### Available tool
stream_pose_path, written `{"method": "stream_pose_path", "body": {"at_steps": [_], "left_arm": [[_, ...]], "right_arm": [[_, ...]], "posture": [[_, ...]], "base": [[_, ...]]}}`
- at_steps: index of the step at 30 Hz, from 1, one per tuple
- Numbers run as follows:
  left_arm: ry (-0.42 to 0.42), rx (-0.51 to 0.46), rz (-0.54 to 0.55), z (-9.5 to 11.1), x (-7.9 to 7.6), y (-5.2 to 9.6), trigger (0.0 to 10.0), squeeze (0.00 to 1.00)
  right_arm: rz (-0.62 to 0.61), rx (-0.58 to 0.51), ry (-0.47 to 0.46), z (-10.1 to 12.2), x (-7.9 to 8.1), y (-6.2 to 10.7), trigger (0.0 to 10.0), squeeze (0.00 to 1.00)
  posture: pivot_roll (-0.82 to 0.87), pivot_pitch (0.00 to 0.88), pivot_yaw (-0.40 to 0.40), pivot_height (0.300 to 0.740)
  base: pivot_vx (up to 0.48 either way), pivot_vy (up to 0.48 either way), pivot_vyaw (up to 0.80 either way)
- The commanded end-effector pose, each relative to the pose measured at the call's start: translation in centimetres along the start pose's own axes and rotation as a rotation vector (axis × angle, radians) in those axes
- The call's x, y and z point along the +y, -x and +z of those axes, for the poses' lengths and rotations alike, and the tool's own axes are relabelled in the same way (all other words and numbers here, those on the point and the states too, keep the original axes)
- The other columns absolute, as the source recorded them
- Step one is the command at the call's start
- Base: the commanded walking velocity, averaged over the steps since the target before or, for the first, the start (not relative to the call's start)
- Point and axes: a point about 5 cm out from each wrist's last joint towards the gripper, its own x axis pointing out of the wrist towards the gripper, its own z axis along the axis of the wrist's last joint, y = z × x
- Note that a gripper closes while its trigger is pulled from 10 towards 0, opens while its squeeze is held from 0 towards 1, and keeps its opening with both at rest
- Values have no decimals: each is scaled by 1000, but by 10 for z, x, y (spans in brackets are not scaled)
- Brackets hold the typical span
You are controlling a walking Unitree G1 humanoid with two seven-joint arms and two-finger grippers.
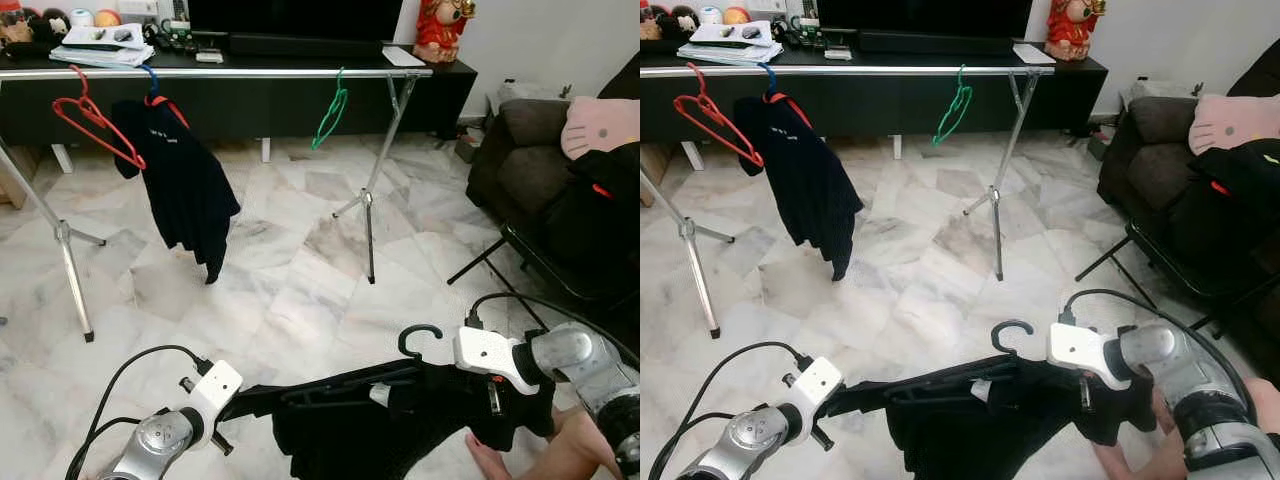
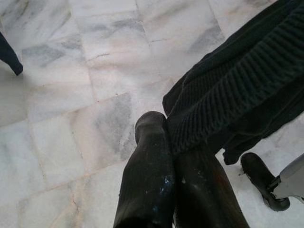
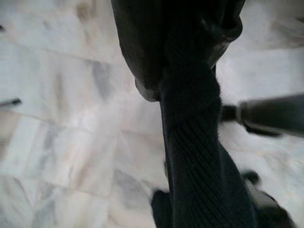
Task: Hang hanger
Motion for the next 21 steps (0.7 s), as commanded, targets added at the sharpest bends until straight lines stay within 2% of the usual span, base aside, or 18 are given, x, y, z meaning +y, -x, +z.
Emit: {"method": "stream_pose_path", "body": {"at_steps": [1,5,11,16,21], "left_arm": [[3,82,23,-18,6,8,0,0],[0,83,17,-17,5,8,0,0],[-9,81,12,-17,5,8,0,0],[-23,60,-12,-11,6,7,0,0],[2,-5,-17,3,12,6,0,0]], "right_arm": [[-70,113,-22,-21,-5,22,0,0],[-175,131,8,-19,-13,21,0,0],[-210,166,16,-21,-13,18,0,0],[-211,187,14,-25,-8,11,0,0],[-201,210,24,-27,1,-2,0,0]], "posture": [[-54,103,-96,740],[-53,100,-97,740],[-51,97,-99,740],[-49,96,-99,740],[-44,102,-101,740]], "base": [[0,0,0],[0,0,0],[0,0,0],[0,0,0],[0,0,0]]}}
